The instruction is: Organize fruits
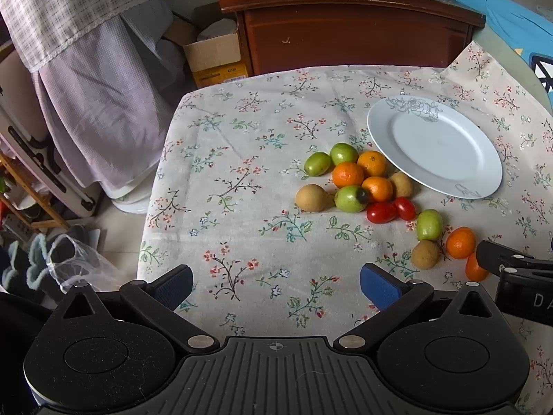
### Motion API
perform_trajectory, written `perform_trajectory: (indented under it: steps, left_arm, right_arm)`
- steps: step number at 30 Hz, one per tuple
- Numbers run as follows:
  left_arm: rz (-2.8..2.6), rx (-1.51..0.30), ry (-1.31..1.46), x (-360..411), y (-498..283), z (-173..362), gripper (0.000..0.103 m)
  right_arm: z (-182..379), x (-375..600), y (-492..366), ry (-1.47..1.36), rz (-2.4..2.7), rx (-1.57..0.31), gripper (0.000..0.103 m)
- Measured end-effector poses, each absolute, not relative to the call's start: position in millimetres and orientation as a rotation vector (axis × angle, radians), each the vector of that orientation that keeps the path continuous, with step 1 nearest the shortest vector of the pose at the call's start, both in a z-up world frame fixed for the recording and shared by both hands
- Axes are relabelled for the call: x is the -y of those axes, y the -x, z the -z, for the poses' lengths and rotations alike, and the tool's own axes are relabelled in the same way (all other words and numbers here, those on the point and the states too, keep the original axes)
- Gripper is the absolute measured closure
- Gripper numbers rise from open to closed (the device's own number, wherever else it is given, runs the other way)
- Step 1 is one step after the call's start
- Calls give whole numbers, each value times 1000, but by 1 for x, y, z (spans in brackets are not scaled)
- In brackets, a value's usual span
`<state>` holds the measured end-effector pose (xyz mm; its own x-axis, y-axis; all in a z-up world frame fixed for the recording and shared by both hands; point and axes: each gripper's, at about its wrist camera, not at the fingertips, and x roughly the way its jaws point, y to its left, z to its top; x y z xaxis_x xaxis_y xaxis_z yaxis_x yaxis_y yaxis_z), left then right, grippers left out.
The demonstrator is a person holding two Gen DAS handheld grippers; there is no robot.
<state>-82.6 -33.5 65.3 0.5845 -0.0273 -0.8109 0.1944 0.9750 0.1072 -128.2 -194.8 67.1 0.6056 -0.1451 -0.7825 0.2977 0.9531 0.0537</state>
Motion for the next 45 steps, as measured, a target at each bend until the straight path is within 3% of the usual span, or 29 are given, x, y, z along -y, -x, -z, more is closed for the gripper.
perform_trajectory:
  steps: [8,45]
  left_arm:
    - [152,-961,-215,43,87,-62,0]
    - [128,-1010,-212,44,80,-51,0]
  right_arm:
    - [-61,223,139,-333,271,-893,1]
    - [-48,196,125,-197,256,-980,1]
